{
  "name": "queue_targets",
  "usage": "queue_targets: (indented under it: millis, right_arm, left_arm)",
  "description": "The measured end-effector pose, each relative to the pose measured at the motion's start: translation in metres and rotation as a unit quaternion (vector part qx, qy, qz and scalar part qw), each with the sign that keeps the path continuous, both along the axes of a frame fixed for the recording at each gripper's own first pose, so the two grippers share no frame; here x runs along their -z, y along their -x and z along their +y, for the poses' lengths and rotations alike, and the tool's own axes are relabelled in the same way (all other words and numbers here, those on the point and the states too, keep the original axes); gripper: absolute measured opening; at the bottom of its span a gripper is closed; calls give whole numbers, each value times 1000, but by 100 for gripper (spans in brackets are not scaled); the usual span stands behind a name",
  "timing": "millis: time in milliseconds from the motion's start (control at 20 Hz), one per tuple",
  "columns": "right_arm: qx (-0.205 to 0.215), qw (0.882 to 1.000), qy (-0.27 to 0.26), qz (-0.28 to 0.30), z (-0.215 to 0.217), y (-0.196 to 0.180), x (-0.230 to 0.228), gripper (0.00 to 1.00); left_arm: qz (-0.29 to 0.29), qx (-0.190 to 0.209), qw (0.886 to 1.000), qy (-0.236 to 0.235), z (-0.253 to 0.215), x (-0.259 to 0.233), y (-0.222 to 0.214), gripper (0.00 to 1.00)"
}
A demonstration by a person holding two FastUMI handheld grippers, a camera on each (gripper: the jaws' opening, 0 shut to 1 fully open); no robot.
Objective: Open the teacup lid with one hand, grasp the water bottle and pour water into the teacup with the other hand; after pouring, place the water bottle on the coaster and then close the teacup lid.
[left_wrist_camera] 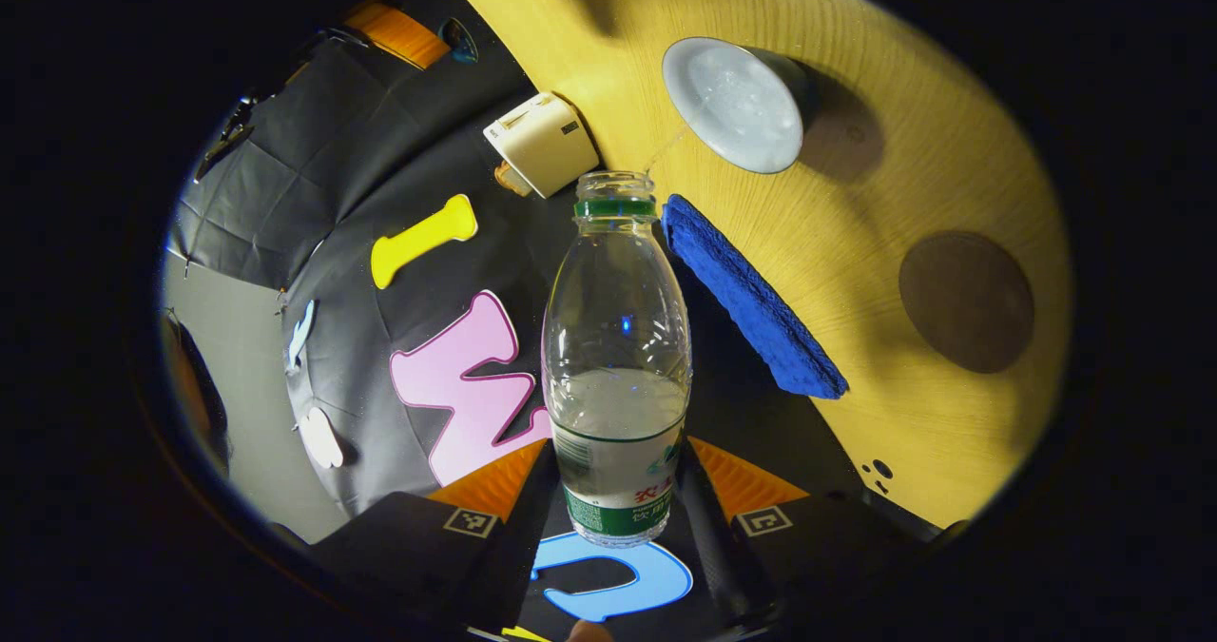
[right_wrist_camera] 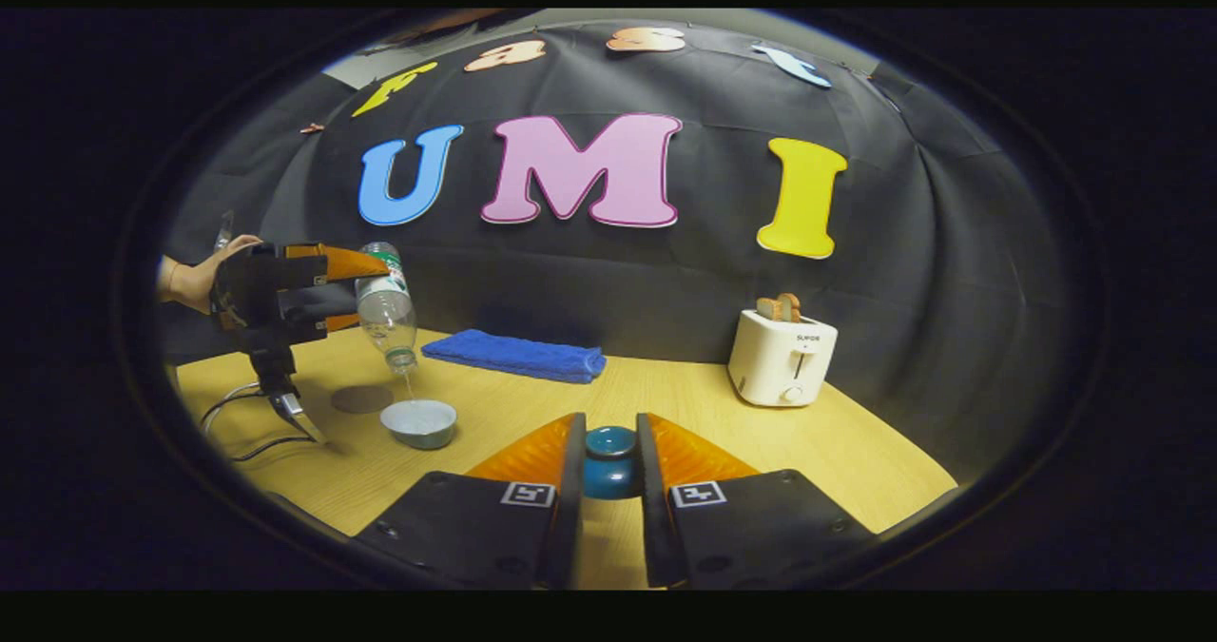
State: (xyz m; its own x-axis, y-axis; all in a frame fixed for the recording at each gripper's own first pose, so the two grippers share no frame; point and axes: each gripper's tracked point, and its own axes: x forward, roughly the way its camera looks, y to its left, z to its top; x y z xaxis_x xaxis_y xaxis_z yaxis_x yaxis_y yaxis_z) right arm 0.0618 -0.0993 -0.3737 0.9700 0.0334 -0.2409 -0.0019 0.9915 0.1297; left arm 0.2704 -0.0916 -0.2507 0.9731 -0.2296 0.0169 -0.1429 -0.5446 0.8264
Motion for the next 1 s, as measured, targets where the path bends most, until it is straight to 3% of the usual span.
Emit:
queue_targets:
  millis: [50, 100, 150, 200, 250, 300, 350, 450, 600, 700, 800, 1000]
  right_arm:
    - [-1, 1000, 0, 0, 1, 0, 0, 27]
    - [-1, 1000, 0, 0, 1, 0, 0, 34]
    - [-1, 1000, 0, 0, 2, 0, 0, 30]
    - [0, 1000, -1, 1, 2, 0, 0, 34]
    - [0, 1000, -1, 1, 2, 1, -1, 27]
    - [1, 1000, -1, 0, 2, 1, -1, 34]
    - [2, 1000, 0, 0, 1, 0, -2, 34]
    - [0, 1000, 1, 1, 2, 0, -1, 34]
    - [-1, 1000, 0, 3, 4, -1, 0, 30]
    - [-1, 1000, -2, 3, 5, -2, -1, 34]
    - [-2, 1000, -3, 4, 7, -2, 0, 34]
    - [-6, 1000, 0, 5, 11, -3, -1, 34]
  left_arm:
    - [0, -1, 1000, 0, 0, -1, 0, 76]
    - [1, -4, 1000, 1, 1, 0, 0, 76]
    - [2, -7, 1000, 3, 3, -1, 0, 76]
    - [8, -15, 1000, 10, 5, 1, -1, 76]
    - [20, -25, 999, 24, 10, 6, 0, 76]
    - [37, -38, 997, 50, 14, 14, -1, 76]
    - [60, -51, 993, 88, 21, 24, 1, 76]
    - [126, -79, 970, 190, 28, 44, 13, 76]
    - [187, -108, 920, 328, 29, 57, 26, 76]
    - [207, -123, 876, 417, 30, 61, 28, 75]
    - [222, -131, 818, 515, 29, 61, 32, 75]
    - [219, -117, 678, 692, 26, 45, 27, 76]
